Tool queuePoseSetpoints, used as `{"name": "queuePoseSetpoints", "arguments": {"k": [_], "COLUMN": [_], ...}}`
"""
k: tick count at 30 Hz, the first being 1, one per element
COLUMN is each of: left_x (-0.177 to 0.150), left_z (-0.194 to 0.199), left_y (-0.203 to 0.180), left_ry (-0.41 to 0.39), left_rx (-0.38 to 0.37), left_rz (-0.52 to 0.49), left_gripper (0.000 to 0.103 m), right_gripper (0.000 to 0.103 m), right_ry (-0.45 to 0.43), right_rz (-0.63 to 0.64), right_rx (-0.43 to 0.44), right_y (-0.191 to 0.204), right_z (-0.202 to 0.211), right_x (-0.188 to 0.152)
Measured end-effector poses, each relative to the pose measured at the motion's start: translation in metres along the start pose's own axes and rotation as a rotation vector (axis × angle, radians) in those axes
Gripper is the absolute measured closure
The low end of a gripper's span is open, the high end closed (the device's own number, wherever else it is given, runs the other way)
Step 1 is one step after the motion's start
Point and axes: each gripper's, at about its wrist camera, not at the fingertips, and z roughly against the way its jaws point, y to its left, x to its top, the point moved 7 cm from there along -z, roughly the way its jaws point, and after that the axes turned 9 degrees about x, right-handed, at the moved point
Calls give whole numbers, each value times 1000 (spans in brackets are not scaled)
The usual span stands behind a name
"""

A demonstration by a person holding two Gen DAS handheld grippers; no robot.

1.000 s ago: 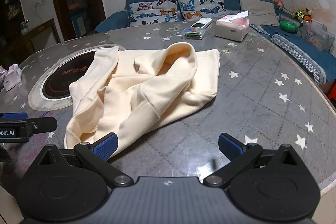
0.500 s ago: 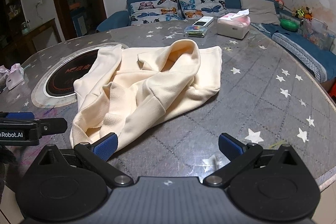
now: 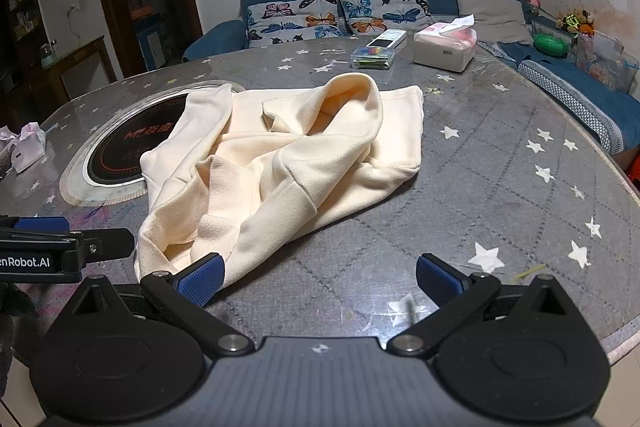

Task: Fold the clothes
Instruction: 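Approach the crumpled cream sweatshirt with both tools open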

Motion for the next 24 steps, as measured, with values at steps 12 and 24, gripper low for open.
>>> {"name": "queuePoseSetpoints", "arguments": {"k": [12, 24], "left_x": [3, 11], "left_z": [-2, -5], "left_y": [-4, -13], "left_ry": [4, -4], "left_rx": [-5, -14], "left_rz": [-5, -27], "left_gripper": [0, 0], "right_gripper": [0, 0], "right_ry": [1, -5], "right_rz": [-2, 2], "right_rx": [1, 3], "right_y": [-1, -4], "right_z": [-3, -6], "right_x": [4, 11]}}
